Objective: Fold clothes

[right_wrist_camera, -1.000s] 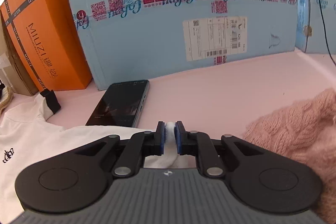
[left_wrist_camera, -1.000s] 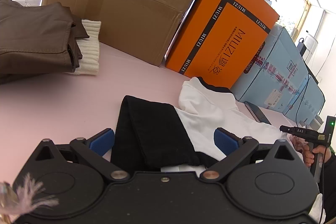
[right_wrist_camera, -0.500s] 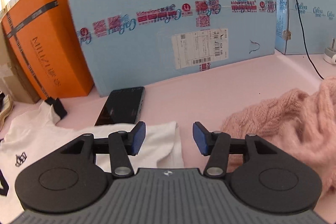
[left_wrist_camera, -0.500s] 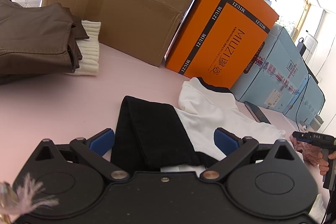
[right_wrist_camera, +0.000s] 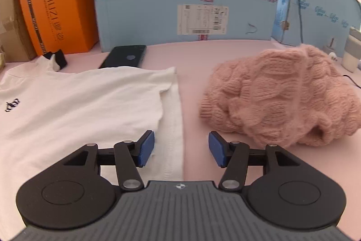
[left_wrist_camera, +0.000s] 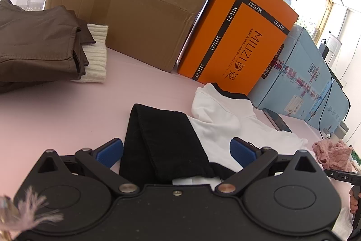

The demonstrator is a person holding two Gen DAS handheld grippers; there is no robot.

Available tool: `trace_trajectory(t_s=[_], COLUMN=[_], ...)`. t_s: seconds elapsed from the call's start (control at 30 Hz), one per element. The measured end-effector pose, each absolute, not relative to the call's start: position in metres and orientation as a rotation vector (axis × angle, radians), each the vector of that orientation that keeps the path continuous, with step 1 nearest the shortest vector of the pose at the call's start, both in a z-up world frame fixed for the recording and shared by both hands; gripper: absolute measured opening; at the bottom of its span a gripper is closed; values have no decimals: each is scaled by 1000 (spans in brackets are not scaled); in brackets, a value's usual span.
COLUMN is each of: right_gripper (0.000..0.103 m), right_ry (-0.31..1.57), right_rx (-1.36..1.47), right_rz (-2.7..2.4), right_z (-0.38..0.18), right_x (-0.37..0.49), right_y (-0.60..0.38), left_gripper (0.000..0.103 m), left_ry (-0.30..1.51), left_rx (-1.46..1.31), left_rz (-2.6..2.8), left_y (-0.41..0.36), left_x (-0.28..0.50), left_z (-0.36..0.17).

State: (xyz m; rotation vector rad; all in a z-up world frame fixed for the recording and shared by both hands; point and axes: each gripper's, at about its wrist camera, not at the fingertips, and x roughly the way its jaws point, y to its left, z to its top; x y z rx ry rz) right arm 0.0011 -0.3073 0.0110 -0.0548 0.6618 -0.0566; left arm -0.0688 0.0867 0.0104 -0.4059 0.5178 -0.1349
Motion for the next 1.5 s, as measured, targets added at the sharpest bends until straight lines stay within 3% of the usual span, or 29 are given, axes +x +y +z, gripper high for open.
trace_trajectory(t_s=[0.4, 0.77, 1.17, 1.5], right_gripper=[50, 51, 54, 54], right_ry=[574, 651, 587, 676], right_rx=[118, 31, 67, -3], right_rz=[120, 52, 69, 74], right_z=[30, 12, 24, 17], right_x=[-70, -104, -132, -155], right_y=[-305, -300, -316, -320], left_gripper=[103, 103, 103, 103], left_ry=[514, 515, 515, 523], left_rx=[-403, -397, -391, -391], left_rz=[-133, -128, -122, -120], left_y=[86, 85, 84, 84], left_x=[-70, -70, -70, -69], left_z=[11, 11, 11, 10])
